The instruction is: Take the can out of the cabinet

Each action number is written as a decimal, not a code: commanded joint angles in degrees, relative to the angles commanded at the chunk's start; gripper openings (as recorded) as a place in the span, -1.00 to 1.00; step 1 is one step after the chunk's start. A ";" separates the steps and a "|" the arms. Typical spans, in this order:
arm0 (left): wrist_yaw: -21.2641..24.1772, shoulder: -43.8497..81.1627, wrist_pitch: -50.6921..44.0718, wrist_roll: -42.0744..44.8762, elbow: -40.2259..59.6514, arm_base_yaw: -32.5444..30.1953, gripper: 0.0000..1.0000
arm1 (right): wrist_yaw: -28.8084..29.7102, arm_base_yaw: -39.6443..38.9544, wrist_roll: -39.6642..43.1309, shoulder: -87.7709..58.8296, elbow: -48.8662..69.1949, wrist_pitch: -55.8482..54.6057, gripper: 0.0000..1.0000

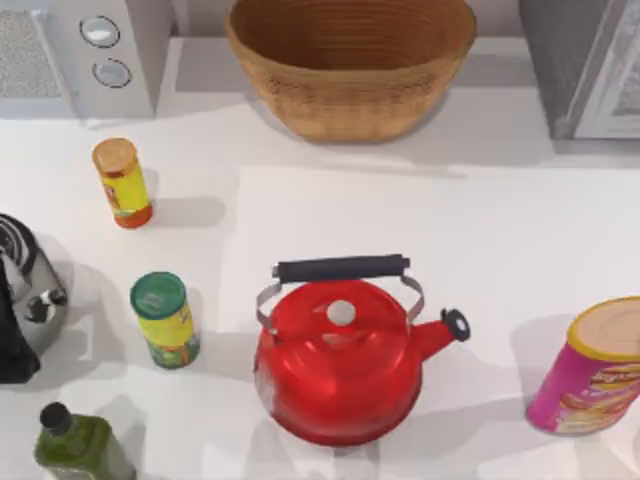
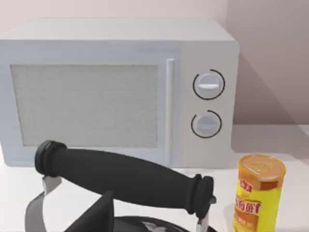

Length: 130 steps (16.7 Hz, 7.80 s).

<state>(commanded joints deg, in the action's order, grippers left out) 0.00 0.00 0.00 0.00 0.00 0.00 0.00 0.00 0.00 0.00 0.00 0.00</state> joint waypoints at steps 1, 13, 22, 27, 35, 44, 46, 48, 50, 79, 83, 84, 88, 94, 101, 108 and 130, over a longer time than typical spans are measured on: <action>0.00 0.00 0.00 0.00 0.00 0.00 1.00 | 0.00 0.00 0.00 0.00 0.00 0.00 1.00; 0.00 0.00 0.00 0.00 0.00 0.00 1.00 | 4.35 -3.83 -0.55 -28.05 35.90 8.47 1.00; 0.00 0.00 0.00 0.00 0.00 0.00 1.00 | 9.33 -8.77 -0.83 -63.17 82.62 19.94 1.00; 0.00 0.00 0.00 0.00 0.00 0.00 1.00 | 11.00 -10.35 -0.89 -74.39 97.70 23.44 1.00; 0.00 0.00 0.00 0.00 0.00 0.00 1.00 | 11.38 -10.48 -0.90 -75.98 99.63 23.63 1.00; 0.00 0.00 0.00 0.00 0.00 0.00 1.00 | 20.39 -18.98 -0.83 -84.42 98.81 14.15 1.00; 0.00 0.00 0.00 0.00 0.00 0.00 1.00 | 20.39 -18.98 -0.83 -84.42 98.81 14.15 1.00; 0.00 0.00 0.00 0.00 0.00 0.00 1.00 | 20.15 -18.68 -0.84 -84.43 98.99 14.29 1.00; 0.00 0.00 0.00 0.00 0.00 0.00 1.00 | 19.58 -18.14 -0.83 -86.65 101.22 14.35 1.00; 0.00 0.00 0.00 0.00 0.00 0.00 1.00 | 17.10 -15.50 -0.84 -96.91 111.60 14.40 -1.00; 0.00 0.00 0.00 0.00 0.00 0.00 1.00 | 17.23 -15.72 -0.91 -96.69 111.54 14.57 -1.00; 0.00 0.00 0.00 0.00 0.00 0.00 1.00 | 17.87 -16.30 -0.92 -95.93 111.32 15.31 -1.00; 0.00 0.00 0.00 0.00 0.00 0.00 1.00 | 23.65 -22.02 -0.90 -87.14 109.98 22.77 -1.00; 0.00 0.00 0.00 0.00 0.00 0.00 1.00 | 32.62 -31.49 -0.81 -73.37 108.16 34.65 -1.00; 0.00 0.00 0.00 0.00 0.00 0.00 1.00 | 32.13 -30.95 -0.86 -71.84 106.45 34.11 -1.00; 0.00 0.00 0.00 0.00 0.00 0.00 1.00 | 24.66 -23.85 -0.66 -55.00 81.16 26.10 -1.00; 0.00 0.00 0.00 0.00 0.00 0.00 1.00 | 0.06 -0.18 -0.09 -0.32 -0.08 0.14 -1.00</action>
<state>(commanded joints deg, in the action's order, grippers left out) 0.00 0.00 0.00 0.00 0.00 0.00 0.06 -0.18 -0.09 -0.32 -0.08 0.14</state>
